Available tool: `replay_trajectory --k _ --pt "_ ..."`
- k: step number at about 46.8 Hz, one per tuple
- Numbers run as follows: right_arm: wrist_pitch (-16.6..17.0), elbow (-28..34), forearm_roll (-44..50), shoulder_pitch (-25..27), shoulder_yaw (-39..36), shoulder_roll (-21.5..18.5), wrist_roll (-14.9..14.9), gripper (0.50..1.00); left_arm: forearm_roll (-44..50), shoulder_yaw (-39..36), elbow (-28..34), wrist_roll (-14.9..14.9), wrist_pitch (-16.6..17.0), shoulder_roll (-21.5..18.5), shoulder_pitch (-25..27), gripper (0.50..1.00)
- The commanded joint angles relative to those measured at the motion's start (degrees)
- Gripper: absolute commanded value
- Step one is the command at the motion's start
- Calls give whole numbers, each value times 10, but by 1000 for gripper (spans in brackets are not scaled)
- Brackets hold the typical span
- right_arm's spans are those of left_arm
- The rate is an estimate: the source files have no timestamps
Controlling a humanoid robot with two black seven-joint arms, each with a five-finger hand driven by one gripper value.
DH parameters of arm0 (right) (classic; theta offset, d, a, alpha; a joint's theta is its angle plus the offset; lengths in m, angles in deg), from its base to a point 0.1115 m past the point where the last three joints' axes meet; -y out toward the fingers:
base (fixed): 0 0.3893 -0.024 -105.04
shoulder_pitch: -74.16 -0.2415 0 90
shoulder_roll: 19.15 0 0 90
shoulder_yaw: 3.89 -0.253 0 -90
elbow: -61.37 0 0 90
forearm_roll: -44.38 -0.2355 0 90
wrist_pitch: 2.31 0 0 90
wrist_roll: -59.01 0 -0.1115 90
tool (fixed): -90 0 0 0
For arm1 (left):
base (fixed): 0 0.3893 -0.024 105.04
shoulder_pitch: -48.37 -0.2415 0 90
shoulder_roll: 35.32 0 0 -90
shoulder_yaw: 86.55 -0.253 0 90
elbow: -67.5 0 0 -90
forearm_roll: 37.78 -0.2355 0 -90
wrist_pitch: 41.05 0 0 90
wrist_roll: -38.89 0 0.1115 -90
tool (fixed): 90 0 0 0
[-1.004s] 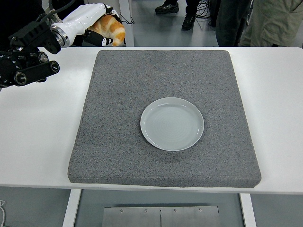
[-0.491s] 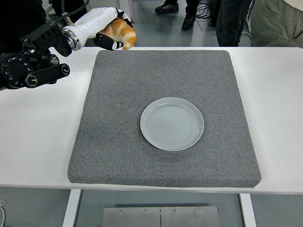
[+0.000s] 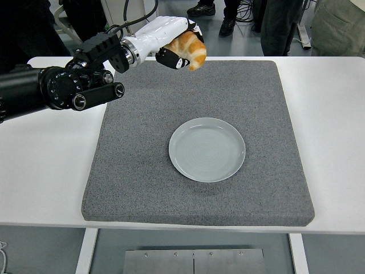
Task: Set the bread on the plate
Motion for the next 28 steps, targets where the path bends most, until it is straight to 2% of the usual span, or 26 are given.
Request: replay_trajectory --k 1,21,28 --pt "0 0 0 0 0 0 0 1000 0 -1 -2 0 0 14 3 500" --pt "0 0 0 0 0 0 0 1000 -1 -1 -3 0 0 93 31 500" --pt "0 0 0 0 0 0 0 1000 -3 -1 -2 7 4 93 27 500"
